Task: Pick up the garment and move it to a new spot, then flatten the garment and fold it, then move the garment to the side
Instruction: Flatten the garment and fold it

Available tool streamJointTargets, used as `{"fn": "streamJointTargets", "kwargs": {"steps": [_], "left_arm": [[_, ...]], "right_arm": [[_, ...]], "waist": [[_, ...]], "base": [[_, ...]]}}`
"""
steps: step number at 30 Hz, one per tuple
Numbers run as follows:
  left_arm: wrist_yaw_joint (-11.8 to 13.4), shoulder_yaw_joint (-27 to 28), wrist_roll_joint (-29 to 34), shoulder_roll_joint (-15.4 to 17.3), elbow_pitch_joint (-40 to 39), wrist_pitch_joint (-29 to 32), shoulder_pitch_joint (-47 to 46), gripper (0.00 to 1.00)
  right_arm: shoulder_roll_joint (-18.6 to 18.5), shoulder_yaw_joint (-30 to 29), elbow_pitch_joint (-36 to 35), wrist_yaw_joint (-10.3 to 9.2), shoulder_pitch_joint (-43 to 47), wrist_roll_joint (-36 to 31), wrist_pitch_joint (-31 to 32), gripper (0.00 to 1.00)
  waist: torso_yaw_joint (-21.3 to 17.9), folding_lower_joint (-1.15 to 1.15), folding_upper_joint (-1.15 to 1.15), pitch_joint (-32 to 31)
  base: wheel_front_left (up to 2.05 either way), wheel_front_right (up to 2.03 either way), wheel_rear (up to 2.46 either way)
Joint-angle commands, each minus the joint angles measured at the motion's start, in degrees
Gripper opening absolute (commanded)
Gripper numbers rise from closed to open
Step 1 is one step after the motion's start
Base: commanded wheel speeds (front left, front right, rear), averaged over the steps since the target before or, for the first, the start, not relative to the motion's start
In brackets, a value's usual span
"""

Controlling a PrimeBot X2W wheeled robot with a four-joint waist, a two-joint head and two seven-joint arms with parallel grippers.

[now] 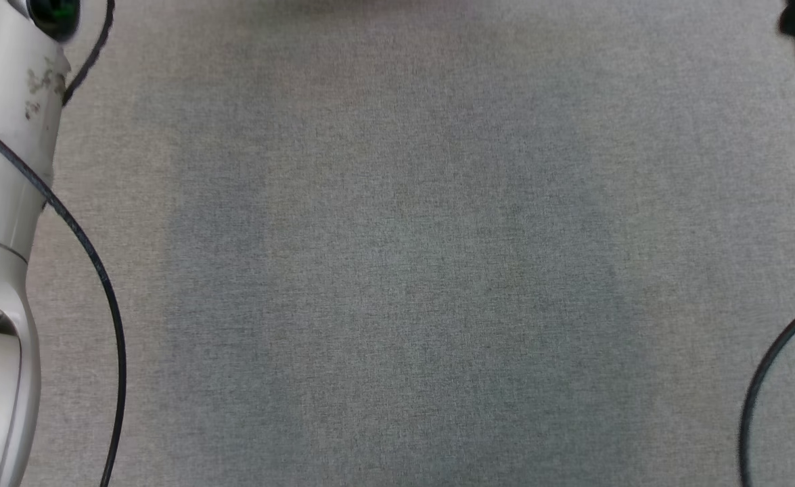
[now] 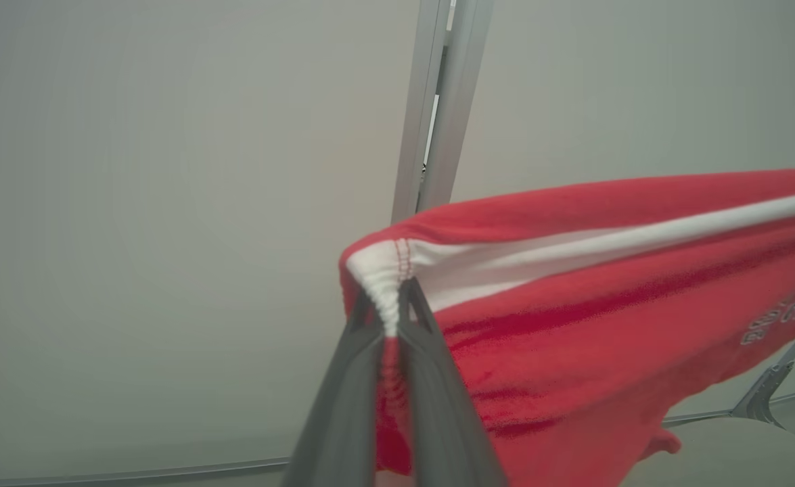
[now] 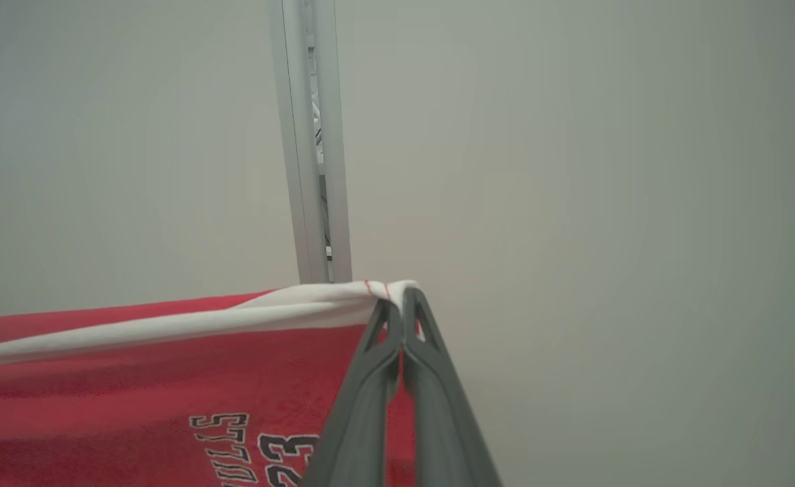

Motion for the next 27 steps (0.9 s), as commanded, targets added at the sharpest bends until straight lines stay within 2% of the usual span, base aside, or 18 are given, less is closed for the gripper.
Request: {"fn": "streamJointTargets", "kwargs": {"steps": [1, 4, 8, 10, 12, 16, 18, 23, 27], "left_arm": [[-0.4, 0.7, -1.4, 0.3, 0.6, -2.0, 1.6, 0.00], [-0.9, 0.9, -2.2, 0.2, 0.3, -4.6, 5.8, 0.00], [-0.9, 0.4, -1.7, 0.7, -2.7, -5.9, 10.0, 0.00], [-0.8, 2.9, -0.3, 2.4, -8.5, -6.1, 13.3, 0.00], [0.7, 6.1, 2.5, 2.4, -15.5, -6.1, 19.9, 0.00], [3.6, 10.1, 9.3, 0.6, -28.1, -6.1, 31.9, 0.00], [4.1, 11.7, 11.5, -0.8, -33.4, -6.1, 38.9, 0.00], [5.4, 14.9, 16.6, -2.3, -44.3, -6.1, 52.1, 0.00], [5.0, 14.8, 17.8, -2.2, -48.7, -6.1, 60.3, 0.00]], "right_arm": [[1.0, 0.8, -0.7, -0.14, 4.4, 2.8, -0.9, 0.00], [1.5, 2.2, -3.8, -0.12, 11.6, 6.4, -1.4, 0.00], [0.1, 0.6, -11.2, -0.09, 19.4, 9.5, -1.4, 0.00], [-1.3, -0.4, -16.6, -0.08, 25.6, 9.9, -1.4, 0.00], [-1.9, -3.2, -22.4, -0.09, 31.8, 10.9, -1.3, 0.00], [-2.5, -5.6, -31.9, -0.08, 44.4, 9.3, -1.3, 0.00], [-2.0, -6.0, -35.9, -0.07, 50.1, 8.4, -1.3, 0.00], [-1.2, -7.4, -43.5, -0.07, 62.8, 7.0, -1.3, 0.00], [-0.7, -8.7, -48.2, -0.07, 71.5, 5.9, -1.3, 0.00]], "waist": [[-0.5, 0.00, 0.00, 1.7], [-0.5, 0.00, 0.00, 2.7], [0.1, 0.00, 0.00, 3.5], [0.6, 0.00, 0.00, 4.2], [1.2, 0.00, 0.00, 4.3], [2.0, 0.00, 0.00, 3.4], [2.0, 0.00, 0.00, 2.6], [1.3, 0.00, 0.00, 0.6], [0.7, 0.00, 0.00, -1.4]], "base": [[0.00, 0.00, 0.00], [0.00, 0.00, 0.00], [0.00, 0.00, 0.00], [0.00, 0.00, 0.00], [0.00, 0.00, 0.00], [0.00, 0.00, 0.00], [0.00, 0.00, 0.00], [0.00, 0.00, 0.00], [0.00, 0.00, 0.00]]}}
